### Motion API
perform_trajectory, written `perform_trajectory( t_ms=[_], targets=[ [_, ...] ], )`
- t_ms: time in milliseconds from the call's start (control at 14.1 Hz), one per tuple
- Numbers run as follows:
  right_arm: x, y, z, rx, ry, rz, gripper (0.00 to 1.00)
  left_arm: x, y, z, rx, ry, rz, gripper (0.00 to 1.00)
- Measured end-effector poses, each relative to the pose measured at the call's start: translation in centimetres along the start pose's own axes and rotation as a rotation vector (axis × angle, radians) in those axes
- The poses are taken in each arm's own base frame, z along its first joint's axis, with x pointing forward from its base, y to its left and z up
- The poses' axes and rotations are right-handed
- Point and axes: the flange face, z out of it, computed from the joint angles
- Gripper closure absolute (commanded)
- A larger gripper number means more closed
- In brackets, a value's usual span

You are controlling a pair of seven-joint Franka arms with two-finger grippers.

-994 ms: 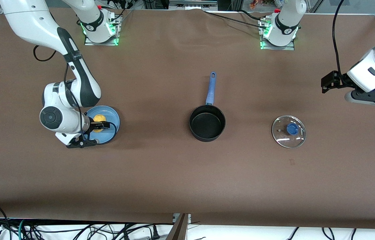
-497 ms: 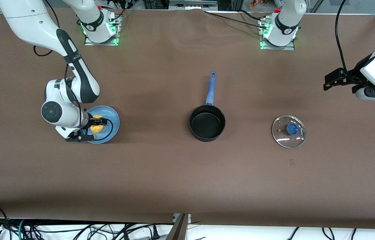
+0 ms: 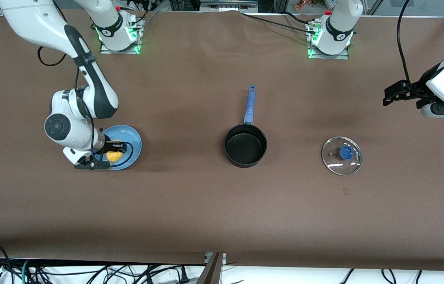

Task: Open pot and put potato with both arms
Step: 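Carry the potato with the right gripper into the saucepan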

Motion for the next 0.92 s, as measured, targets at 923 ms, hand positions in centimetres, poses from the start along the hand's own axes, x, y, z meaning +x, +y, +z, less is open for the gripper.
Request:
perform_trajectory(
  t_ms=[923],
  targets=[
    [-5.9,-39.3,-1.9,0.373,0.078,0.473,0.85,-0.1,-0.1,0.0,0.0,-0.009,-0.001,0.0]
  ],
)
